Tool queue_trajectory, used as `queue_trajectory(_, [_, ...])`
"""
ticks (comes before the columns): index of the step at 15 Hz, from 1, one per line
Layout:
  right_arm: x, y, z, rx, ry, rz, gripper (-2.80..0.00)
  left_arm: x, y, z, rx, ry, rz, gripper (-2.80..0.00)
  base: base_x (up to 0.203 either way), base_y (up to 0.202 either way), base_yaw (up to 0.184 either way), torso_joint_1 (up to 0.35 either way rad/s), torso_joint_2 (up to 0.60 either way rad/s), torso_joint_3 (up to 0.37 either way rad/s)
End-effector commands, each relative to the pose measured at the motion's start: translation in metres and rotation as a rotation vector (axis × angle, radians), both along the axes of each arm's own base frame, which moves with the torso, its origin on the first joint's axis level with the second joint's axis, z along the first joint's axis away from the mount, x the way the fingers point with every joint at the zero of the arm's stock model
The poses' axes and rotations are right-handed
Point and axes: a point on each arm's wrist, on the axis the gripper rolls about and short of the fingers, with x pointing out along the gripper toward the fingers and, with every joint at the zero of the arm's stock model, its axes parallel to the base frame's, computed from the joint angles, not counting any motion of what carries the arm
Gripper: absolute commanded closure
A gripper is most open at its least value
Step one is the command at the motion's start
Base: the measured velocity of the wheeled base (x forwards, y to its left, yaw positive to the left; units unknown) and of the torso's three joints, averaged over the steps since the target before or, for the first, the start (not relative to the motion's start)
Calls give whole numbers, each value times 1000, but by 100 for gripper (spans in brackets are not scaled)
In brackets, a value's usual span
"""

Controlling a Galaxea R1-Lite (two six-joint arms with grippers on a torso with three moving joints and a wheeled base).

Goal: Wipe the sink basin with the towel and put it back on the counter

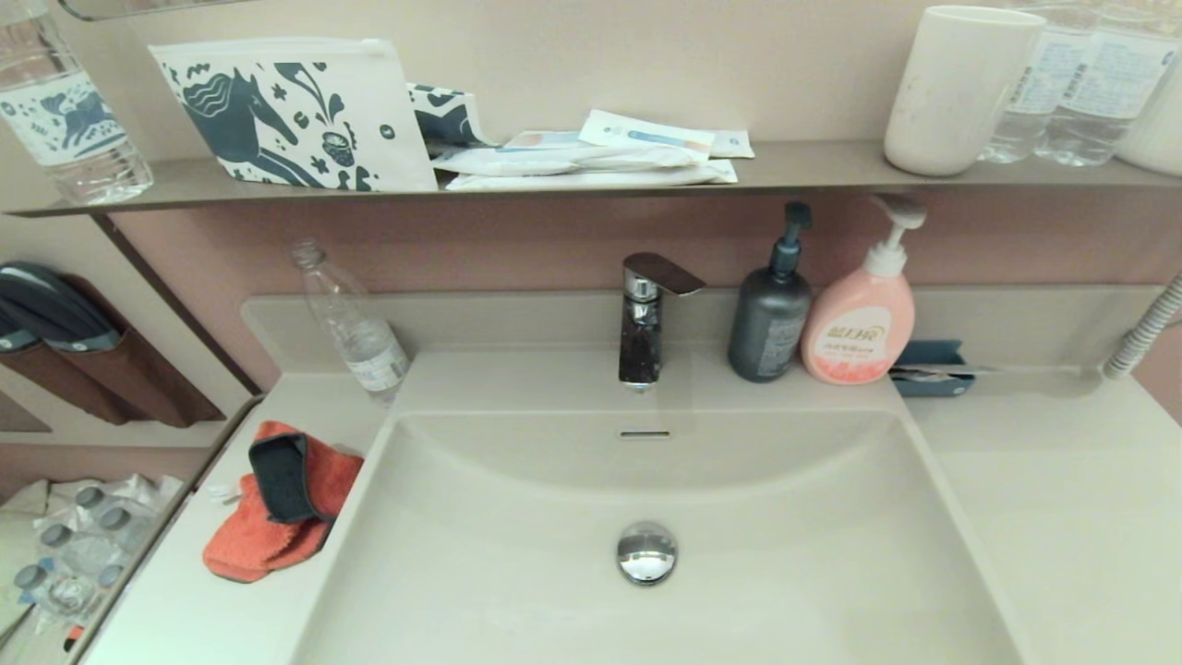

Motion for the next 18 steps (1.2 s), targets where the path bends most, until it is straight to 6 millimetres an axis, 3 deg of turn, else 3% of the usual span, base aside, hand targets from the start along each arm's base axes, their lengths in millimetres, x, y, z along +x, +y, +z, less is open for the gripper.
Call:
queue_trajectory(1, [0,0,0,0,2,0,0,0,0,0,-3,3,1,0,0,0,0,0,0,0])
queue_trajectory(18, [0,0,0,19,1,-4,0,0,0,0,-25,4,3,0,0,0,0,0,0,0])
